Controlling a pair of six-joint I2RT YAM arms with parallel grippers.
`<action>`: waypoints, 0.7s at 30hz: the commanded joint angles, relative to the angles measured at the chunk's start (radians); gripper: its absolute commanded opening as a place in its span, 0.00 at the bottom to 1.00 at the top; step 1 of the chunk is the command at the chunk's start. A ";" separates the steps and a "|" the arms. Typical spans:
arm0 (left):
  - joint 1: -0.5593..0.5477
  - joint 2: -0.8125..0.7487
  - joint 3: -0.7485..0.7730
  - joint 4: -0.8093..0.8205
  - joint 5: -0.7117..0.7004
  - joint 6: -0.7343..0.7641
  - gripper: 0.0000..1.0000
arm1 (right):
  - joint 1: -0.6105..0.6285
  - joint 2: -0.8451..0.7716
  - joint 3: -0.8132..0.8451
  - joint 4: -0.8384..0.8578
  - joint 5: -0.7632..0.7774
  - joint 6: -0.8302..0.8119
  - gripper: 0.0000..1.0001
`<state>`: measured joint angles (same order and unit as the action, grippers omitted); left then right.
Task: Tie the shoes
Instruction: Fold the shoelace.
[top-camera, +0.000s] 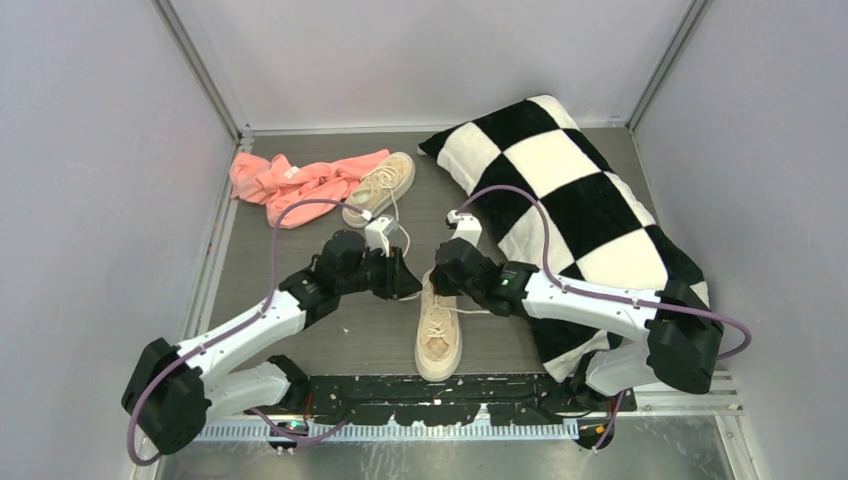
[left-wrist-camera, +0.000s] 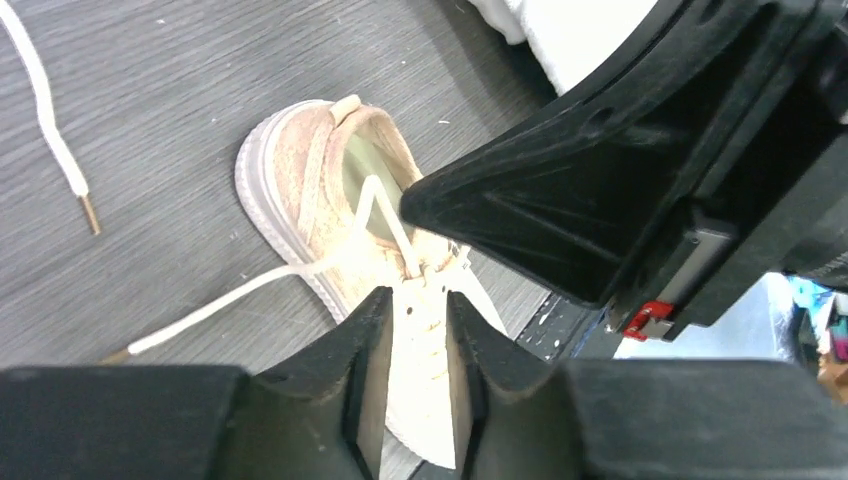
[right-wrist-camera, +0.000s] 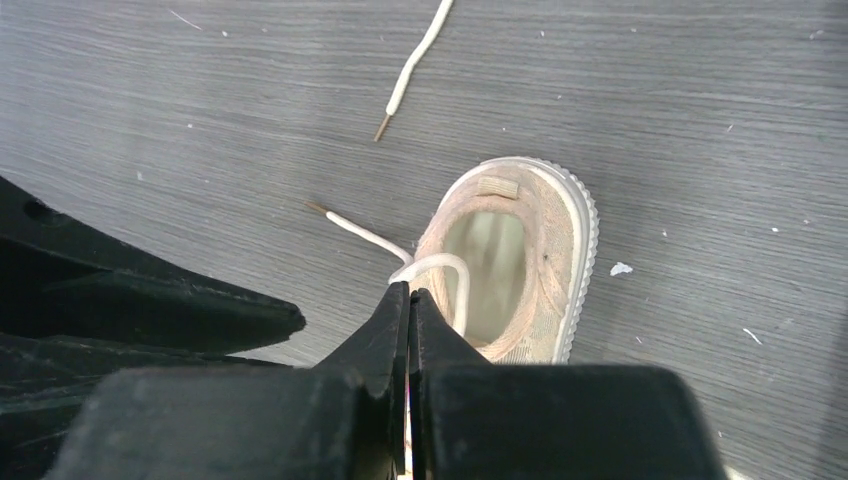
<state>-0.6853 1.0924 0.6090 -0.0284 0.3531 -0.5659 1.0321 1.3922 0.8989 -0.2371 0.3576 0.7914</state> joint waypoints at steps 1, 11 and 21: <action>-0.001 -0.075 0.012 -0.129 -0.078 0.028 0.38 | 0.003 -0.093 -0.006 0.018 0.031 -0.015 0.01; -0.008 0.056 -0.010 0.055 -0.062 0.075 0.64 | 0.001 -0.165 -0.019 -0.054 0.083 0.008 0.14; -0.008 0.194 0.020 0.173 -0.049 0.116 0.53 | -0.033 -0.299 -0.069 -0.117 0.173 0.023 0.26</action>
<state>-0.6899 1.2331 0.5999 0.0448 0.2817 -0.4774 1.0168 1.1378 0.8429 -0.3302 0.4599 0.7959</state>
